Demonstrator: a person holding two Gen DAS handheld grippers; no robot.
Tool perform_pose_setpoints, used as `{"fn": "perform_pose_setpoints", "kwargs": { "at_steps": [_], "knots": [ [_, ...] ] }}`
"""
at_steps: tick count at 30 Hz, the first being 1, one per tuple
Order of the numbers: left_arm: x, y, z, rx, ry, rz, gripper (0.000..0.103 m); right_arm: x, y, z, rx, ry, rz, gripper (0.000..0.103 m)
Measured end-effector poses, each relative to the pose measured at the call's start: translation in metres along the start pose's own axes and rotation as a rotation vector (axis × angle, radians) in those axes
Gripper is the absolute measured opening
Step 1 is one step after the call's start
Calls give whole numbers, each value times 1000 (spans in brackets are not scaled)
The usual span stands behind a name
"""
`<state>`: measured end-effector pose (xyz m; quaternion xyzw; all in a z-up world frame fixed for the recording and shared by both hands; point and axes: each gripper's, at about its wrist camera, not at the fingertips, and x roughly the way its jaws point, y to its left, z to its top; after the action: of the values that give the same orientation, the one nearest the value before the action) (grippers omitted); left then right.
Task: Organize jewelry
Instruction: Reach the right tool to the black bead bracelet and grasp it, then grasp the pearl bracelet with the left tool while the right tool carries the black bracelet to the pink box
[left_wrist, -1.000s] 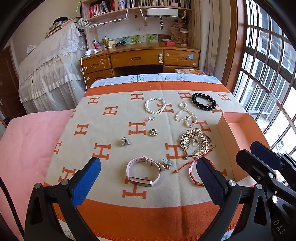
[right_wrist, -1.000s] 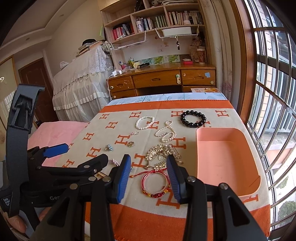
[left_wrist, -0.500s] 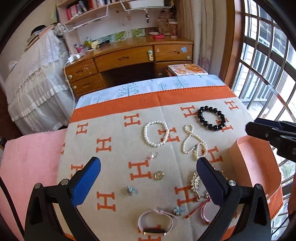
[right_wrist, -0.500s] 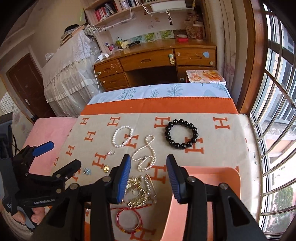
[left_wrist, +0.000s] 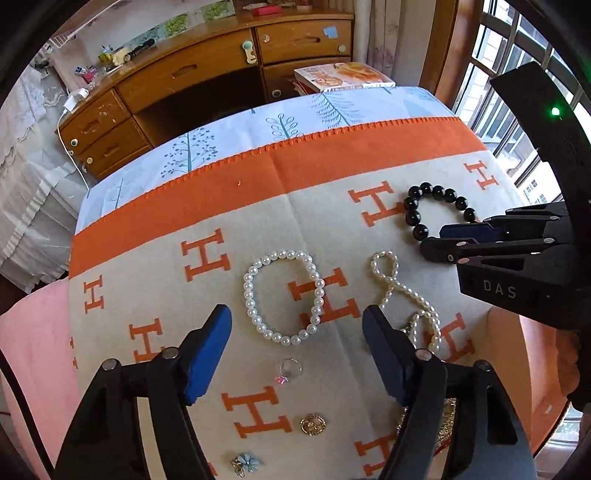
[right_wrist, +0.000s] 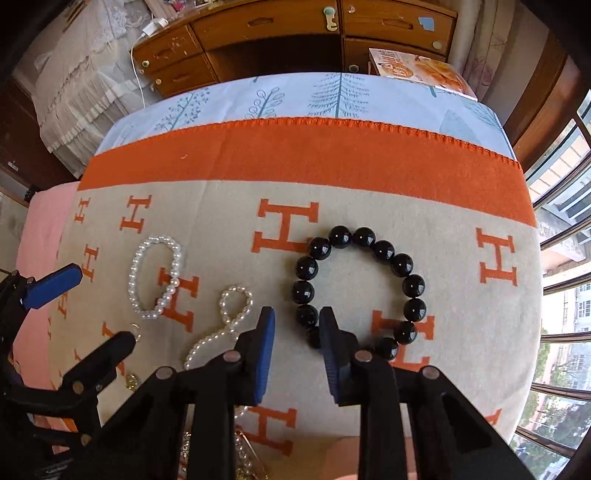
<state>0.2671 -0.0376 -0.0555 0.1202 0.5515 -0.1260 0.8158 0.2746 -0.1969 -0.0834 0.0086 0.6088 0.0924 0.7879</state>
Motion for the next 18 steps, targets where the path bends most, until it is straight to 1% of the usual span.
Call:
{"fn": "perform_pose_setpoints", "kwargs": {
  "at_steps": [3,5,7,8,9,11,12,13,14,16,18],
  "knots": [
    [18,6,3,-6,42,0,65,11,1,0,-35,28,-41,18],
    [28,8,4,-7,62,-7,60,11,2,-3,-56,12,-56,16],
    [35,7,5,-7,80,-22,57,10,3,-4,-70,1,-58,15],
    [39,6,5,-2,89,-26,54,9,2,-5,-72,-4,-54,15],
    [41,4,5,2,95,-26,51,9,1,-4,-73,-4,-48,15],
    [47,0,7,12,115,-24,42,7,-3,-6,-59,0,-30,15],
    [50,-2,7,16,128,-21,39,5,-4,-7,-50,1,-21,15],
    [54,-3,9,19,143,-12,32,4,-6,-8,-40,0,-12,15],
    [55,-3,11,16,141,-12,30,2,-10,-9,-29,-4,-1,15],
    [57,-6,14,20,155,-9,26,-5,-14,-10,-1,-23,36,15],
    [58,-8,17,16,161,-21,17,-17,-19,-13,26,-53,77,15]
  ]
}}
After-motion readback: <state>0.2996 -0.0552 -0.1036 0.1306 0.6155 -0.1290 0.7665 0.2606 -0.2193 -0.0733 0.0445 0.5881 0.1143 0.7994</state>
